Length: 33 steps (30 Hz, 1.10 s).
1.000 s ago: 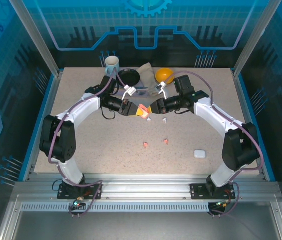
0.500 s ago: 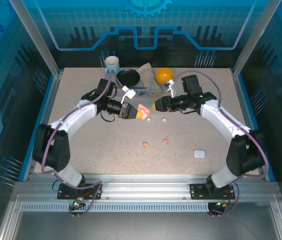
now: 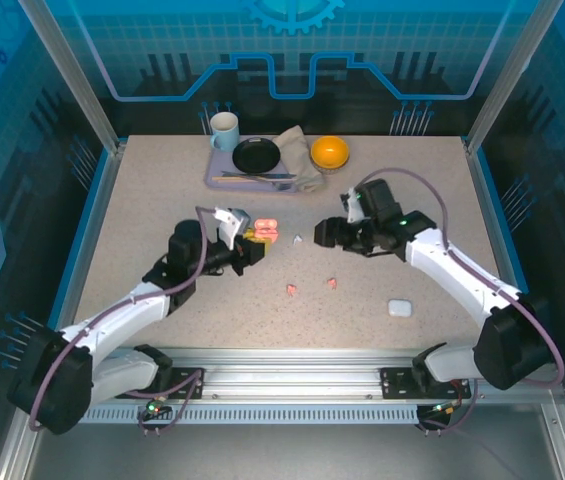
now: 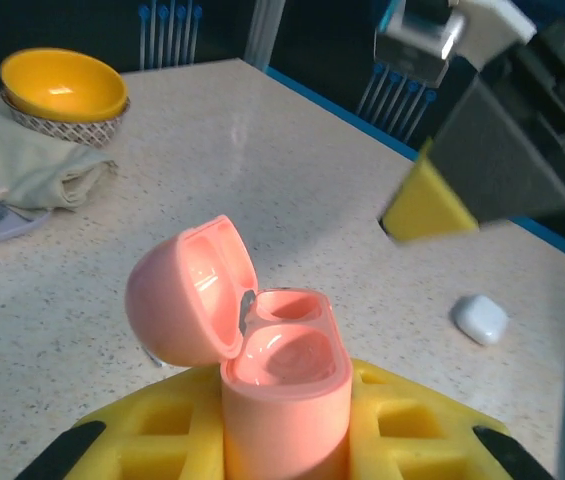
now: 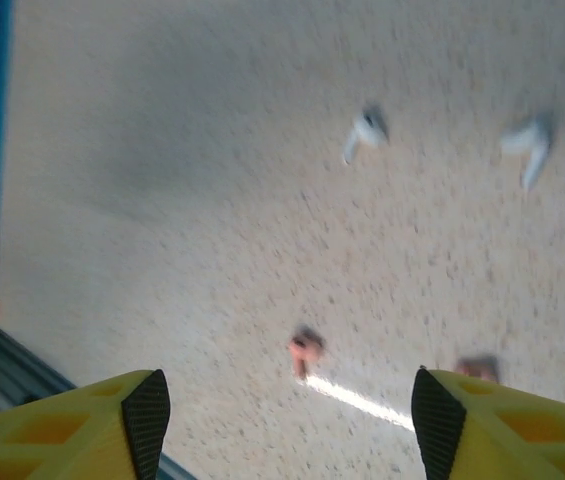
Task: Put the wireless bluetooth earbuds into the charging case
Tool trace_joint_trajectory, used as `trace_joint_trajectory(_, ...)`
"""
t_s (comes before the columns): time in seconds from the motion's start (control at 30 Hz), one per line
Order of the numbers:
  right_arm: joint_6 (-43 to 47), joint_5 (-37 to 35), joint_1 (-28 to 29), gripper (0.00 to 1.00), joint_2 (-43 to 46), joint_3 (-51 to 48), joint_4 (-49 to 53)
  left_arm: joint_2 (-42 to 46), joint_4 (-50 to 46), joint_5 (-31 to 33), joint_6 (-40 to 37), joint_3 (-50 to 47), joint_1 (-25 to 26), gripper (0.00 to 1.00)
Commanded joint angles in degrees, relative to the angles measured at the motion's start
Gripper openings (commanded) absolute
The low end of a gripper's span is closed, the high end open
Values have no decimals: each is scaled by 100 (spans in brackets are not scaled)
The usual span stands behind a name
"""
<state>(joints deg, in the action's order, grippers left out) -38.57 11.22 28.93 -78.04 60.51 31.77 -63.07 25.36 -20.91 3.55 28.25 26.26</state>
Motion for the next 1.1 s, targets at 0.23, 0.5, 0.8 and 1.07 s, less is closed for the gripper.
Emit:
trace_joint_trajectory(0.23,-2168,-2105,1708,73,-1184,477,1244,660,2443,1571,-46,-1337,251,0)
trace_joint_trajectory(0.5,-2725,-2402,2121,73,-2079,1160,1384,810,2973,1739,-9,-1753,248,0)
trace_joint_trajectory(0.8,-2198,-2508,1860,73,-1818,1276,1141,185,3443,1256,20,-1534,241,0)
trace_joint_trajectory(1.07,-436,-1985,868,71,-642,1085,618,-173,2816,-325,209,-969,27,0)
